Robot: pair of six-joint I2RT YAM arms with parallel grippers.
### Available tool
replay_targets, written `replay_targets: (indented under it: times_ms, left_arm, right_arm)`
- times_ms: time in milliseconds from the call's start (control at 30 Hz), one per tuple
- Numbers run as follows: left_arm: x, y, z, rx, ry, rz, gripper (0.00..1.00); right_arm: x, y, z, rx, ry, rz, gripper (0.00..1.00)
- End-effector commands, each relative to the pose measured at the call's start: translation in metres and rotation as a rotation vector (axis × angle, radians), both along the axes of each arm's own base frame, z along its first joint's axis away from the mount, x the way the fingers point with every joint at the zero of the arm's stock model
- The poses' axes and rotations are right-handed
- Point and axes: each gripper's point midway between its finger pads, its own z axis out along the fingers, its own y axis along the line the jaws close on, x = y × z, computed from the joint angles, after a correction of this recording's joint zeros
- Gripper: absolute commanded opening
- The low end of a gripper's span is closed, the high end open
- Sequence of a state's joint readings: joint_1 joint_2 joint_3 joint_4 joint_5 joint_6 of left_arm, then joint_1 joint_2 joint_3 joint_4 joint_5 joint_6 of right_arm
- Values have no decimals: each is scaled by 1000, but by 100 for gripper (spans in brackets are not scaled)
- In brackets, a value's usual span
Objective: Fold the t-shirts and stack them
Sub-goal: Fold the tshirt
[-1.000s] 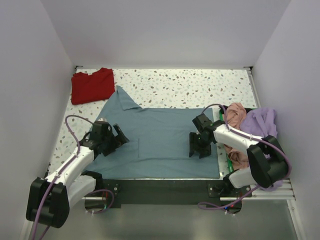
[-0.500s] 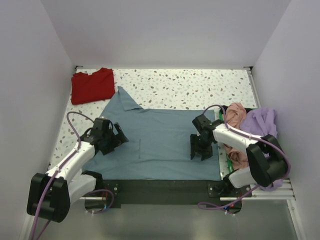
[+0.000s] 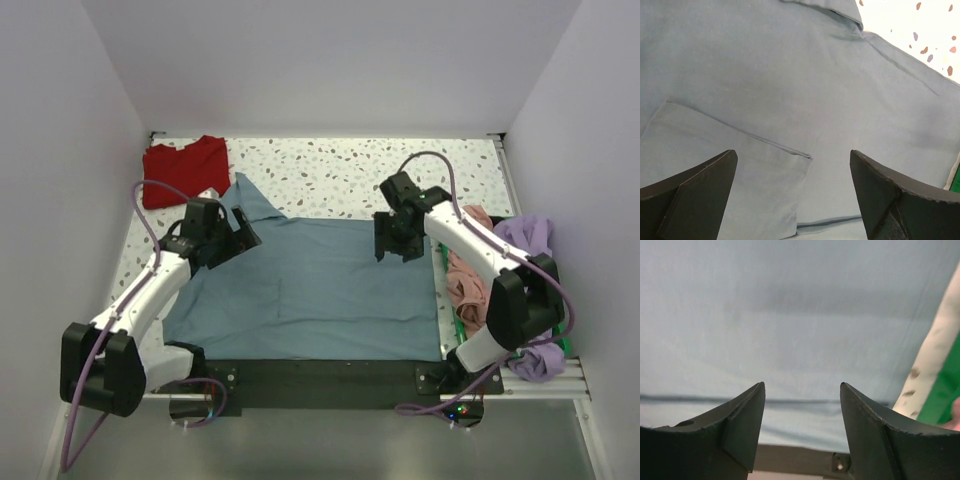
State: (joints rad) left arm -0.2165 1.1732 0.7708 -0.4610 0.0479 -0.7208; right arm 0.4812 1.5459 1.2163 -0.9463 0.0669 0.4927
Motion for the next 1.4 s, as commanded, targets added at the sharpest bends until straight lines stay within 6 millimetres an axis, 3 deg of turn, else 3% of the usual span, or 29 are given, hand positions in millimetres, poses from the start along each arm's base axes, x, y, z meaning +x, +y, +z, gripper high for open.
replay_targets:
  times_ms: [0,33,67,100,167,200,400,700,1067,1367]
  left_arm:
    - [19,-5,18,1,-66,-32,100]
    - [20,-5,19,0,-68,-35,100]
    - [20,-6,20,-2,-72,-38,100]
    - [21,-3,22,4,-77,-33,100]
    - [20,-1,23,8,-79,-31,100]
    - [18,2,21,14,-73,-27,100]
    - [10,10,18,14,-66,-2,100]
    - [2,13,7,16,-46,-2,100]
    - [0,14,6,21,-43,-6,100]
    - [-2,16,7,26,-41,-4,100]
  right_arm:
    - [37,-29,-2,-74,-20,-31,64]
    - [57,-36,3,-57,-57,-67,64]
    - [66,-40,-6,-67,-42,-66,62]
    - [84,-43,-1,-65,-83,-77,61]
    - [103,-56,-13,-95,-78,-89,58]
    - [120,-63,-9,-114,-115,-106,57]
    - [160,-91,-28,-236,-160,-165,51]
    - [184,-109,-42,-314,-289,-237,50]
    - [184,-127,-78,-330,-209,-257,50]
    - [184,-132,-94,-315,-181,-265,49]
